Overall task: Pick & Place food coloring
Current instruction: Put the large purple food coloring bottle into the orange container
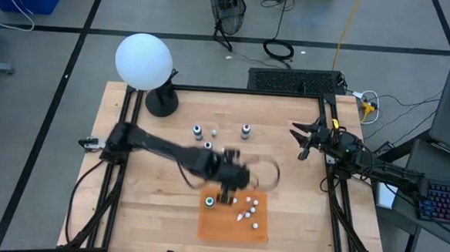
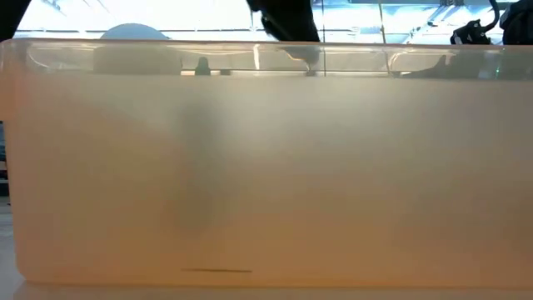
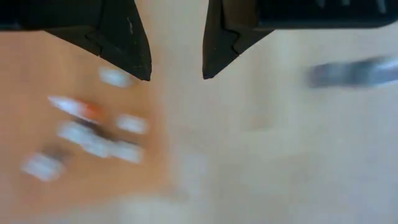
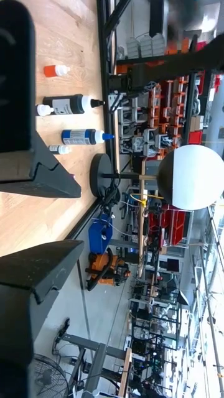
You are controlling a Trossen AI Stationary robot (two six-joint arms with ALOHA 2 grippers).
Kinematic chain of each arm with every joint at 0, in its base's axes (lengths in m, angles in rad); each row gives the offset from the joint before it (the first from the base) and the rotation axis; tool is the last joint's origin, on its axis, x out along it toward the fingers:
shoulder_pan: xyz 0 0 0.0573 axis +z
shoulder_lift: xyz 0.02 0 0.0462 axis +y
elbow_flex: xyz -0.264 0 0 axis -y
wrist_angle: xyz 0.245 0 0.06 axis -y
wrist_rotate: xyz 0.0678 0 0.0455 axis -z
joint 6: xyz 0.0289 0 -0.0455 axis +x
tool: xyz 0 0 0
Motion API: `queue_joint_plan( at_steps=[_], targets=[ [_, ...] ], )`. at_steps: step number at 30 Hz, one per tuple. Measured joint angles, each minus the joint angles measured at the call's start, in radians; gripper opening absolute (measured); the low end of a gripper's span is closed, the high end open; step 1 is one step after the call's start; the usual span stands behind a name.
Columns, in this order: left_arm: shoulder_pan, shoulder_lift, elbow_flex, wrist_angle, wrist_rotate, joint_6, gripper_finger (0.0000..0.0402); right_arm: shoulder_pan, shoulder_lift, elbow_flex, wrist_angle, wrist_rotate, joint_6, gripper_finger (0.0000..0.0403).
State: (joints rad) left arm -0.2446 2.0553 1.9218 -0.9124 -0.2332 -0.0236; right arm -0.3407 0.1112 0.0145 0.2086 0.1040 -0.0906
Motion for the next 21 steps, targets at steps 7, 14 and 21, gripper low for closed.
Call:
queue_joint_plan(
  at_steps=[7, 14, 21],
  targets=[
    [0.233, -0.088, 0.002, -0.035, -0.064, -0.028, 0.0163, 0.0, 0.0, 0.0, -0.002, 0.0, 0.0, 0.011],
    [0.447, -0.054, 0.001, -0.022, 0.137, 0.094, 0.0251, 0.0, 0.001, 0.0, -0.002, 0.0, 0.0, 0.011],
    [0.483, 0.057, 0.166, -0.018, 0.13, 0.184, 0.03, 0.0, 0.001, 0.0, -0.003, 0.0, 0.0, 0.011]
  ],
)
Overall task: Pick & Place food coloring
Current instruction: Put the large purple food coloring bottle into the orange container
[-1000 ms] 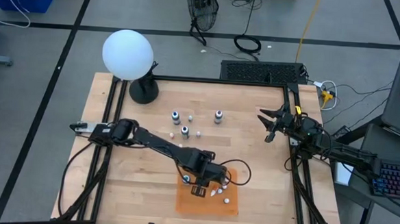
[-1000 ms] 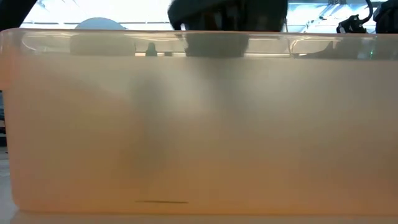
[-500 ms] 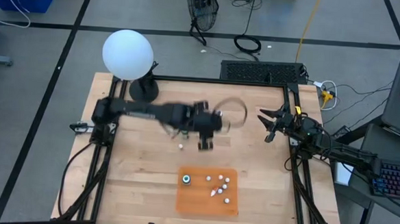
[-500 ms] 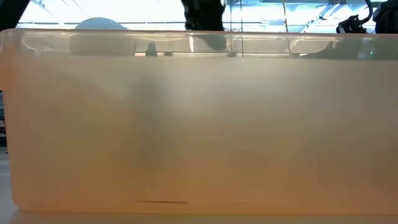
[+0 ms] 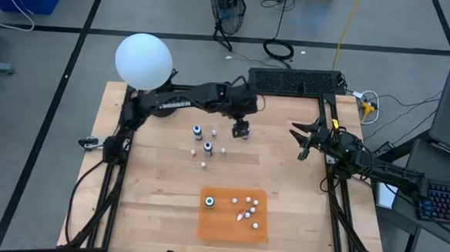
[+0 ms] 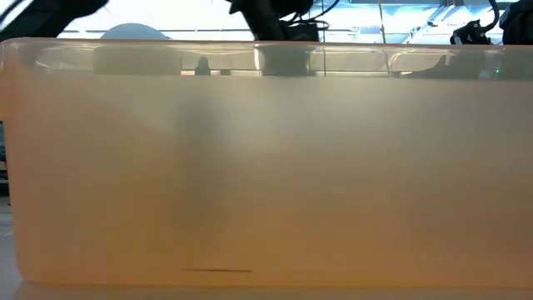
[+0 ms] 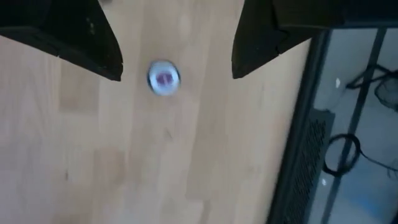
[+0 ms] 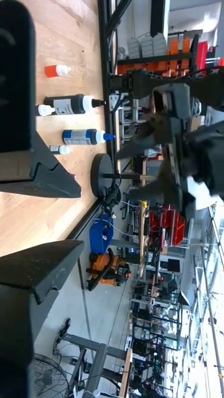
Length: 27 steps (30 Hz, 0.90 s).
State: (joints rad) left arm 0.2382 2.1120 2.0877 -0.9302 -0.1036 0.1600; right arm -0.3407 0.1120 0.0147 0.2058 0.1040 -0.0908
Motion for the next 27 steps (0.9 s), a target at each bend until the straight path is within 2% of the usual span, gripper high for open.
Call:
queue_joint_plan(
  at_steps=[4, 12, 16, 27],
  targets=[
    [0.01, 0.085, 0.08, 0.004, -0.001, 0.003, 0.0301, 0.0, 0.0, 0.0, 0.0, 0.0, 0.0, 0.011],
    [0.041, 0.2, 0.059, -0.018, 0.014, 0.011, 0.0279, 0.0, 0.0, 0.0, 0.0, 0.0, 0.0, 0.011],
    [0.037, 0.219, 0.058, -0.028, 0.074, -0.003, 0.0274, 0.0, 0.0, 0.0, 0.0, 0.0, 0.0, 0.011],
    [0.02, 0.223, 0.058, -0.026, 0.114, -0.023, 0.0273, 0.0, 0.0, 0.0, 0.0, 0.0, 0.0, 0.011]
  ],
)
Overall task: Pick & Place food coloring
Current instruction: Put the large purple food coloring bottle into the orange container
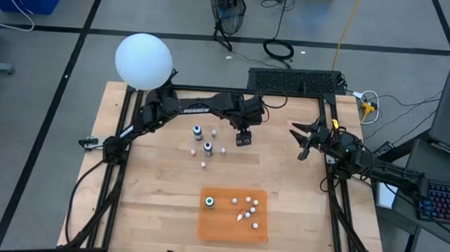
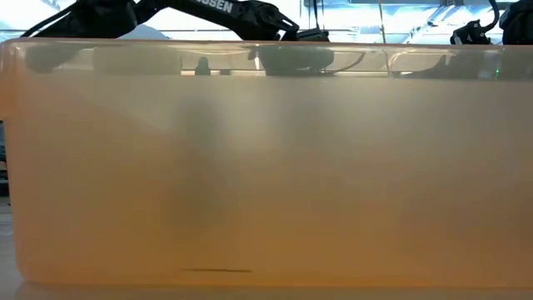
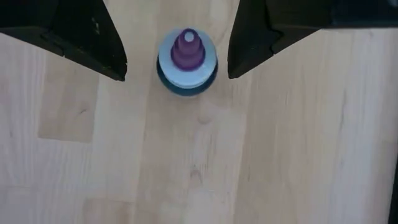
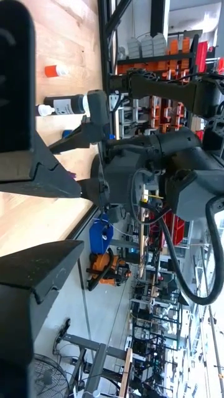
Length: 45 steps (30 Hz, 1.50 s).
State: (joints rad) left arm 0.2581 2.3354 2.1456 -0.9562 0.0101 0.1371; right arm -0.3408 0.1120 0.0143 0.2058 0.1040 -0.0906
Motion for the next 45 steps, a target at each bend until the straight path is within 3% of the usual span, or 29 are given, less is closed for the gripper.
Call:
queue_joint_plan(
  at_steps=[9, 26, 29, 35, 45],
  targets=[
    [-0.015, 0.069, -0.002, 0.016, -0.01, -0.008, 0.0273, 0.0, 0.0, 0.0, 0.0, 0.0, 0.0, 0.011],
    [-0.018, 0.059, -0.002, 0.003, -0.081, -0.001, 0.027, 0.0, 0.0, 0.0, 0.0, 0.0, 0.0, 0.011],
    [-0.018, 0.059, -0.002, -0.019, -0.081, 0.003, 0.0242, 0.0, 0.0, 0.0, 0.0, 0.0, 0.0, 0.011],
    [-0.023, 0.059, -0.002, -0.014, -0.081, 0.059, 0.0128, 0.0, 0.0, 0.0, 0.0, 0.0, 0.0, 0.011],
    [-0.024, 0.059, -0.002, -0.013, -0.056, 0.068, 0.0126, 0.0, 0.0, 0.0, 0.0, 0.0, 0.0, 0.011]
  ],
)
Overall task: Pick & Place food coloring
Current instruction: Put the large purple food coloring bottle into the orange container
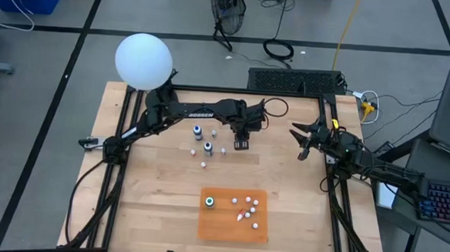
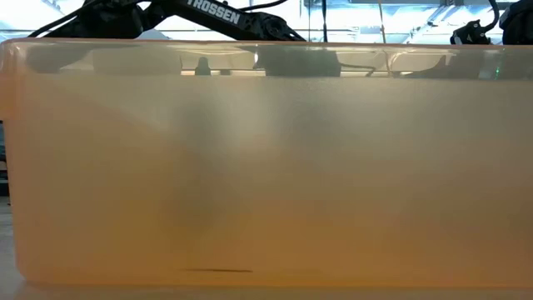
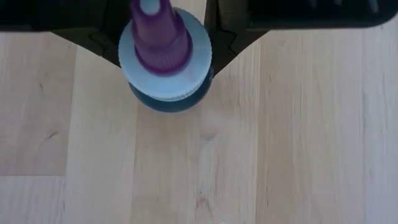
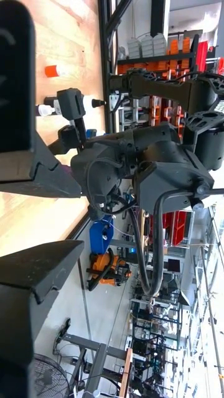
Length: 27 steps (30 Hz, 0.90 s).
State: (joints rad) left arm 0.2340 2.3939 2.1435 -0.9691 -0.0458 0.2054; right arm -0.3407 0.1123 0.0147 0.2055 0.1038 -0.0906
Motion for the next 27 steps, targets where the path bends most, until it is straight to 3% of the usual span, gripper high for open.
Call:
queue_joint_plan(
  at_steps=[4, 10, 19, 27],
  targets=[
    [-0.005, -0.021, 0.007, -0.047, -0.004, -0.008, 0.0126, 0.0, 0.0, 0.0, 0.0, 0.0, 0.0, 0.011],
    [-0.067, -0.179, 0.012, -0.17, -0.009, -0.066, 0.0126, 0.0, 0.0, 0.0, 0.0, 0.0, 0.0, 0.011],
    [-0.319, -0.349, 0.011, -0.367, -0.094, -0.147, 0.0126, 0.0, 0.0, 0.0, 0.0, 0.0, 0.0, 0.011],
    [-0.532, -0.335, -0.064, -0.256, -0.094, -0.187, 0.0126, 0.0, 0.0, 0.0, 0.0, 0.0, 0.0, 0.011]
  ],
)
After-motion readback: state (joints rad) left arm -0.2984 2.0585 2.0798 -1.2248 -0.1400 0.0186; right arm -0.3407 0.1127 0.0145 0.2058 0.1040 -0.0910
